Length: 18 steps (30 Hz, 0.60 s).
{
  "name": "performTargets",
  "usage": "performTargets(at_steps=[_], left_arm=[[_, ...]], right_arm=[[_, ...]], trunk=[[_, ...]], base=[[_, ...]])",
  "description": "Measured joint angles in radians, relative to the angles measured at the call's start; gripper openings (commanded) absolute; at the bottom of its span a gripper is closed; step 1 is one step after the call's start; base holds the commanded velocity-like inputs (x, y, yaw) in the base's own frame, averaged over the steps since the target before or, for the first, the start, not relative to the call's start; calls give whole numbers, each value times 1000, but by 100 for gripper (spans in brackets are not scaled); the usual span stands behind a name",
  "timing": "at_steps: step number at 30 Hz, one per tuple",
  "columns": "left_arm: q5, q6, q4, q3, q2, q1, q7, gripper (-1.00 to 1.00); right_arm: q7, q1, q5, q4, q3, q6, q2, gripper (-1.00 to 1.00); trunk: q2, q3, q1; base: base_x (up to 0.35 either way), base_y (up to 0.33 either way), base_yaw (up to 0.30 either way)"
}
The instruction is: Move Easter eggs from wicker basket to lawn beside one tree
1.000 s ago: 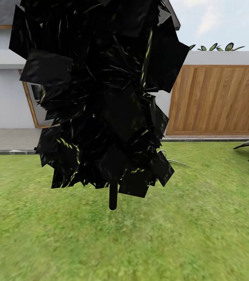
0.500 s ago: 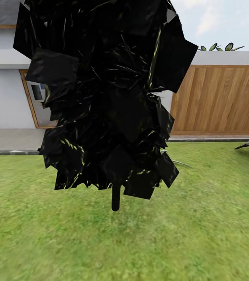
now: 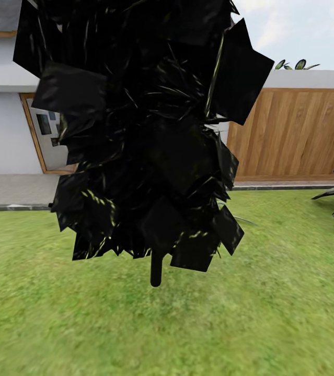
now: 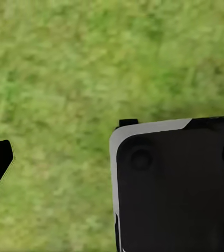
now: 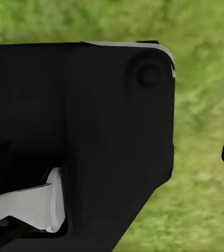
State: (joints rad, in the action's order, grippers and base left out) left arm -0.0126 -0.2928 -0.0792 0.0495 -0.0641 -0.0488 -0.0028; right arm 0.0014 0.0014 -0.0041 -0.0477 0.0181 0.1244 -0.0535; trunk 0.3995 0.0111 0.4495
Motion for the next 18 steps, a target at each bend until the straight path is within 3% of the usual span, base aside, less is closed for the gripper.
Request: performTargets(at_steps=[18], left_arm=[[-1, 0, 0, 0, 0, 0, 0, 100]], right_arm=[[0, 0, 0, 0, 0, 0, 0, 100]], trunk=[[0, 0, 0]], base=[[60, 261, -1]])
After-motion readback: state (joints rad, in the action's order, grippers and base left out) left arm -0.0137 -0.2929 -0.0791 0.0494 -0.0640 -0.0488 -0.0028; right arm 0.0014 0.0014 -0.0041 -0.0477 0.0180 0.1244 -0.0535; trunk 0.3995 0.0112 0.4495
